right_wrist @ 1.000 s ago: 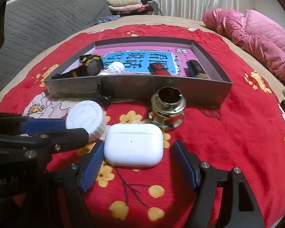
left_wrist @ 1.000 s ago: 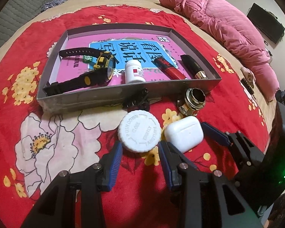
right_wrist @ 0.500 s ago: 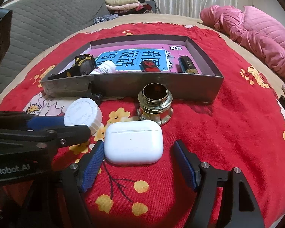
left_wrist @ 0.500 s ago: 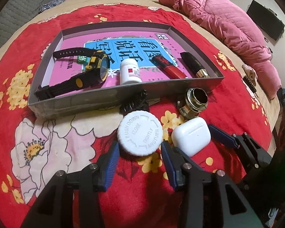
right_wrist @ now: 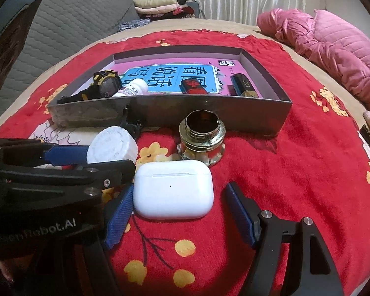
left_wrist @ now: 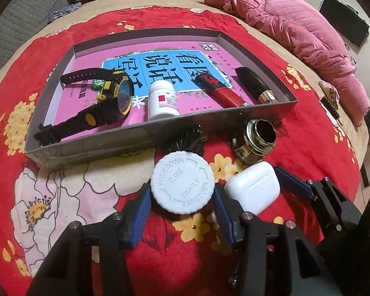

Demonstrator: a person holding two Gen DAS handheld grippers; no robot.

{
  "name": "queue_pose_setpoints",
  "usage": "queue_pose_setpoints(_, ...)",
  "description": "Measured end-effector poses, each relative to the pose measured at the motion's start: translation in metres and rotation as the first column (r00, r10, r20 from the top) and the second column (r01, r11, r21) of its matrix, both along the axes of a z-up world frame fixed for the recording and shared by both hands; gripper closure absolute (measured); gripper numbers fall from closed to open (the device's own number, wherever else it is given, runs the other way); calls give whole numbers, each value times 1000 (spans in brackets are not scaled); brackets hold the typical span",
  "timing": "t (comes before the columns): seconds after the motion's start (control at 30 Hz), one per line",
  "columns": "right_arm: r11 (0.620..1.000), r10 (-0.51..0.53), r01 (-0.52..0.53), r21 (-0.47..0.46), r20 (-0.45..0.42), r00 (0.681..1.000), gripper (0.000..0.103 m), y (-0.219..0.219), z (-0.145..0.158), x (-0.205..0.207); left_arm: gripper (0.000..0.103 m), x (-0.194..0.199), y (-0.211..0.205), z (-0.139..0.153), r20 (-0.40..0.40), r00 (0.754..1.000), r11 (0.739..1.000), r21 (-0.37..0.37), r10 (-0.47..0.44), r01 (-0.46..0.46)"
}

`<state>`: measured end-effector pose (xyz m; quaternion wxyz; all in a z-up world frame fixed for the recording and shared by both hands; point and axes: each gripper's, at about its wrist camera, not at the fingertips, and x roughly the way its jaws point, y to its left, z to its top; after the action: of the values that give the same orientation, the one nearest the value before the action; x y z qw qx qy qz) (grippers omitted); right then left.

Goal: Organize rigid objects
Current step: 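Grasp the white round cap with the left tool while the right tool grasps the white earbud case, then lift the white cap with the left tool while the right tool lifts the earbud case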

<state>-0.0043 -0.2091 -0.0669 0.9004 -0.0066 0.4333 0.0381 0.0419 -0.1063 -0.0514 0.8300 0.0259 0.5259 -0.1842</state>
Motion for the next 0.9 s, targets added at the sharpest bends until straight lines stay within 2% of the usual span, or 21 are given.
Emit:
queue_pose_setpoints(0.1, 1000, 5, -5, -17, 5, 1000, 28, 2, -1, 1, 53, 0, 0, -1, -1, 1000, 1000, 2, 1, -1)
queue_pose_setpoints(0.3, 1000, 21, -21, 8, 11, 1000, 29, -3, -1, 1, 53, 3, 0, -3, -5, 1000, 1000, -8, 15, -15)
queue_pose_setpoints(0.43, 1000, 13, -14, 11, 17, 1000, 41, -8, 0, 0, 53, 4, 3, -3, -11, 999, 999, -25, 31, -31)
queue_pose_setpoints(0.9, 997, 38, -40, 63, 38, 999, 41, -20, 9, -8, 53, 4, 9, -1, -18, 998, 996, -64, 57, -58)
